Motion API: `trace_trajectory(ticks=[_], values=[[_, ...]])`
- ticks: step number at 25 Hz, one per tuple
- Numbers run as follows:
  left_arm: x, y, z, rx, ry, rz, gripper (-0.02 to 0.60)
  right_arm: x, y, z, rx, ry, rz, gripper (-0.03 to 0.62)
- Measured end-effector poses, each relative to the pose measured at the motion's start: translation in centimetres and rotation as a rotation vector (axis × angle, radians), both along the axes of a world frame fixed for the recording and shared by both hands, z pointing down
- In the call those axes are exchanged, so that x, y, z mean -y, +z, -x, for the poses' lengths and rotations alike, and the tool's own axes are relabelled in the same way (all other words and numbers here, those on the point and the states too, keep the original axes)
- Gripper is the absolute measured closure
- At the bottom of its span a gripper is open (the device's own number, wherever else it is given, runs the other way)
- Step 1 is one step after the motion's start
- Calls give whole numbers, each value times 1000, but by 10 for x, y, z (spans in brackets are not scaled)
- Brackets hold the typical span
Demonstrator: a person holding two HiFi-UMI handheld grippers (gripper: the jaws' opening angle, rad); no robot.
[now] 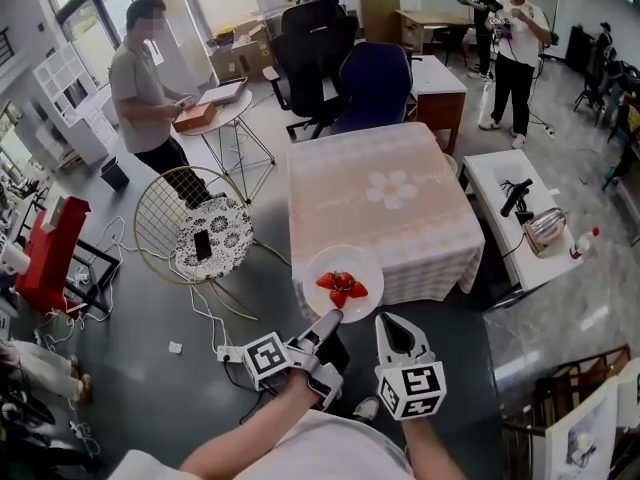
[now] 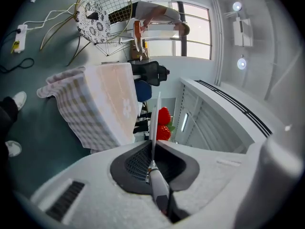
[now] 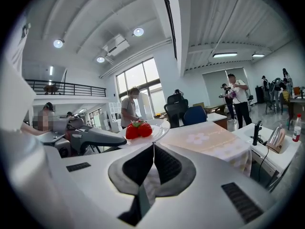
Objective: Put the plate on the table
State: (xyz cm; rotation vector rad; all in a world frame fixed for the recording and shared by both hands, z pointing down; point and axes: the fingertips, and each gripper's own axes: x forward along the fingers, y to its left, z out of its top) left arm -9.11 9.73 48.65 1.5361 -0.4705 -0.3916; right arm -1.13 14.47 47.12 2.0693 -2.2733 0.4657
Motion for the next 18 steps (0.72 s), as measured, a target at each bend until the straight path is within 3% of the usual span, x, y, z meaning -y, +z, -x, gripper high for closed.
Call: trace_trajectory(ticks=[11, 18], values=[[72, 10, -37, -38, 59, 8, 563, 64, 3, -19, -59, -17, 23, 591], [141, 13, -33, -51, 65, 26, 563, 132, 0, -11, -93, -49, 51, 591]])
